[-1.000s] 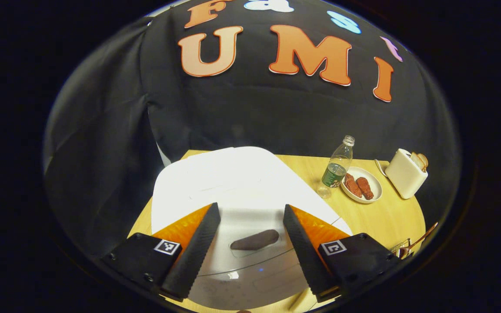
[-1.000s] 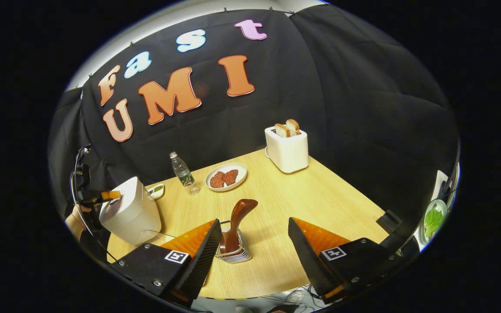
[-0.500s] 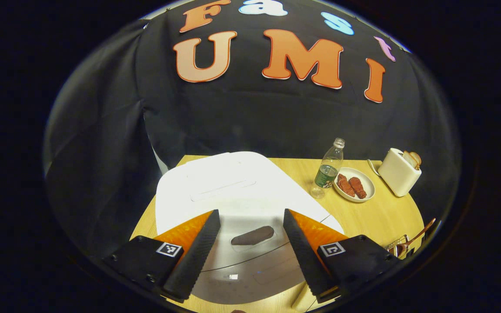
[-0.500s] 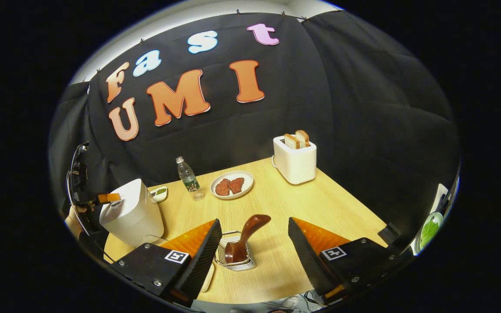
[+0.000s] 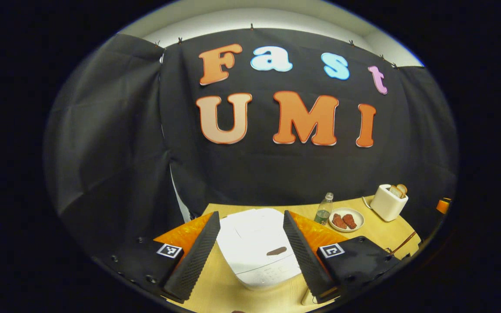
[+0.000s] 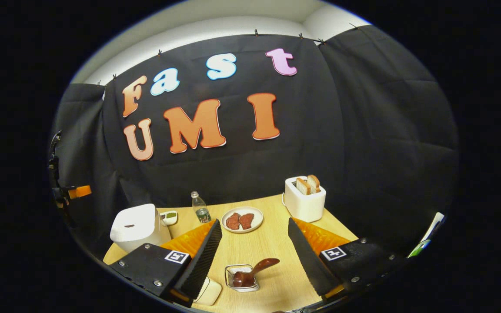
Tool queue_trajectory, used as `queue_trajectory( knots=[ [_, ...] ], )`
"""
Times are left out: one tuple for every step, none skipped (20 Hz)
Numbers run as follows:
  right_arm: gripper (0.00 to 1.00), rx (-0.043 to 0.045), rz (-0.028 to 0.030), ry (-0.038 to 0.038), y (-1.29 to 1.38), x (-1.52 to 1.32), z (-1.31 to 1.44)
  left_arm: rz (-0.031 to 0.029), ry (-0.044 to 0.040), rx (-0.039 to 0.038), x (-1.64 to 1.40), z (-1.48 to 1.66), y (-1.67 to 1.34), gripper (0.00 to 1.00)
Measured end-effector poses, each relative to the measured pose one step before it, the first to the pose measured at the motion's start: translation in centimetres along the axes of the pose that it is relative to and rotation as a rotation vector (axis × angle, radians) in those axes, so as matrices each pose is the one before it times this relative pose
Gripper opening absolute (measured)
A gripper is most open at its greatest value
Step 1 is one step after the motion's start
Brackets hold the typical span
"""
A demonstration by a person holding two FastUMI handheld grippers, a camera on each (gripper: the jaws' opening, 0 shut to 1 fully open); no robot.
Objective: Close the left gripper, press the button to open the rice cooker; take a wooden spoon from the chopstick holder with the right hand, scoop a spoonful of rice and pour it into the rice cooker, then put the wooden spoon back into the chopstick holder.
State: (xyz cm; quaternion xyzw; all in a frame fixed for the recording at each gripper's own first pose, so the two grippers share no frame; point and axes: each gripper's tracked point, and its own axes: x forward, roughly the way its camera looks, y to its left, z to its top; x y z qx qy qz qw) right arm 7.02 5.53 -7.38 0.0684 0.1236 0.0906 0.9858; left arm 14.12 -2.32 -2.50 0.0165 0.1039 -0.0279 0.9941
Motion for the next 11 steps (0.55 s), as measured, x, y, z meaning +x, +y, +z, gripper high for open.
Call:
queue_trajectory(
  knots=[
    [0.95,-0.00403,-0.00254,-0.01637,0.115,-0.316,1.305,0.00341,-0.02301,-0.00509,-1.169,1.275,0.735,0.99],
    [0.95,-0.00222,-0.00567,-0.02032,0.161,-0.408,1.405,0.00874,-0.0163,-0.01069,-1.101,1.049,0.62,0.99],
    [0.95,-0.00589,-0.00466,-0.0153,0.127,-0.57,1.21,0.00512,-0.01804,-0.01252,-1.095,0.825,0.421,0.99],
    [0.94,-0.00965,0.00061,-0.01845,0.243,-0.51,1.257,0.00544,-0.01535,-0.0093,-1.049,0.786,0.37,0.99],
    [0.95,-0.01116,0.00161,-0.01198,0.264,-0.472,0.992,0.00177,-0.01748,-0.00116,-1.016,0.798,0.459,0.99],
    [0.95,-0.01535,0.00451,-0.0148,0.312,-0.462,1.039,-0.00183,-0.01697,-0.00088,-0.876,0.873,0.193,0.99],
    [0.95,-0.01795,0.00239,-0.01839,0.179,-0.344,0.873,-0.00012,-0.0165,-0.00046,-0.957,0.679,0.16,0.98],
    [0.95,-0.0195,-0.00084,-0.01411,0.11,-0.459,0.852,0.00179,-0.01315,-0.00547,-0.65,0.465,0.253,0.99],
    [0.95,-0.01768,-0.00482,-0.00835,0.067,-0.312,0.308,0.00059,-0.01007,-0.00923,-0.493,0.379,0.106,0.99],
    [0.95,-0.01343,-0.00631,-0.00659,-0.027,-0.33,0.278,-0.00162,-0.009,-0.00598,-0.492,0.318,0.057,0.99],
    [0.94,-0.00775,-0.00564,-0.00631,-0.095,-0.418,0.317,0.00238,-0.00816,-0.00184,-0.378,0.304,0.212,0.98]
  ],
)
